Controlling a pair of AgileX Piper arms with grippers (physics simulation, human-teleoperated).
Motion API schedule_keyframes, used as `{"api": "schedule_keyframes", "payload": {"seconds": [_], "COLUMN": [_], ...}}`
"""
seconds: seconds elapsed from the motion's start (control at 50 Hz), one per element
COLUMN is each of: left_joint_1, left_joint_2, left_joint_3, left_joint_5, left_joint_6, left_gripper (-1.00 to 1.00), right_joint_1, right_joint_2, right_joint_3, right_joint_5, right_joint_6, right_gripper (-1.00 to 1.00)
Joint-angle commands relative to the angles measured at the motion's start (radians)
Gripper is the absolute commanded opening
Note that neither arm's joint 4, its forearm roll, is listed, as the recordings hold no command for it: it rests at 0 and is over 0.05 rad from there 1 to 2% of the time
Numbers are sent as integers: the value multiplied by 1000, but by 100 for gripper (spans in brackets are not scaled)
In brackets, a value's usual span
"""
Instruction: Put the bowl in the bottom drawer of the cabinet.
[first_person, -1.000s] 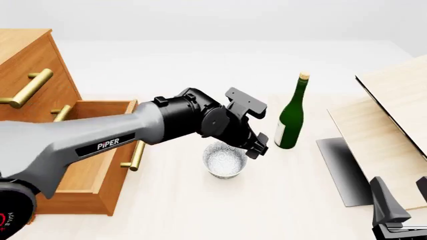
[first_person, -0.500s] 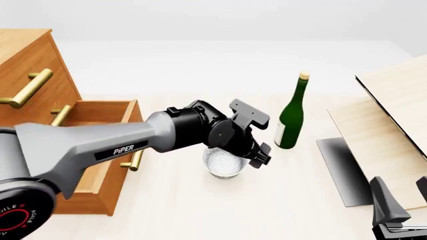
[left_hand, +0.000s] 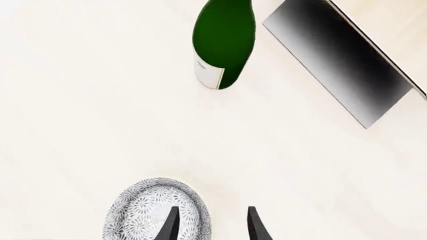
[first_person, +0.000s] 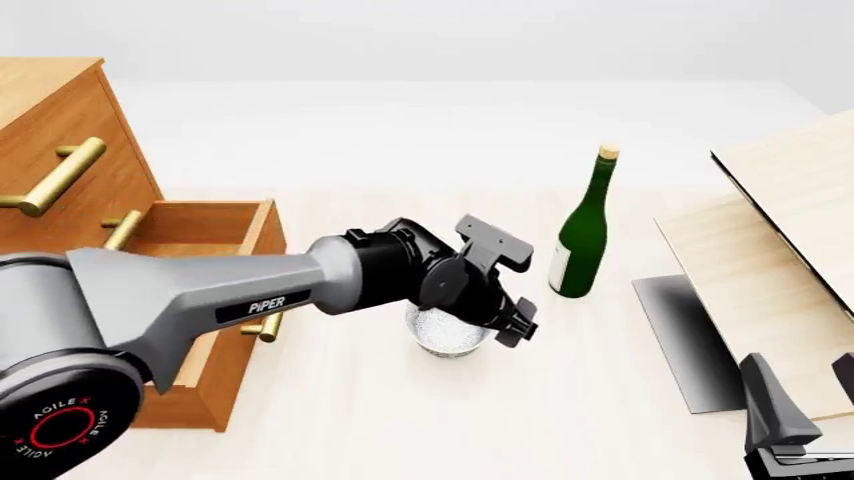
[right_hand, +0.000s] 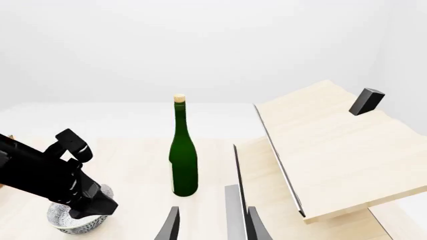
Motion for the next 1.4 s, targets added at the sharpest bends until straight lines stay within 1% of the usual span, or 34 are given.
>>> {"api": "schedule_keyframes", "payload": {"seconds": [0.02, 0.6, 0.66, 0.9, 1.24, 1.4], "left_joint_1": [4, 13, 11, 12, -8, -5], "left_joint_2": [15, 49, 57, 67, 73, 81], "left_joint_3": [0, 4, 17, 22, 43, 57], "left_joint_5": [-1, -28, -48, -55, -92, -111], "left_joint_6": [-12, -27, -31, -41, -74, -80], "left_gripper": [100, 100, 100, 100, 100, 100], "right_joint_1": [0, 0, 0, 0, 0, 0], "right_joint_2": [0, 0, 0, 0, 0, 0], "right_joint_3": [0, 0, 0, 0, 0, 0], "right_joint_5": [0, 0, 0, 0, 0, 0], "right_joint_6": [0, 0, 0, 0, 0, 0], "right_gripper": [100, 100, 100, 100, 100, 100]}}
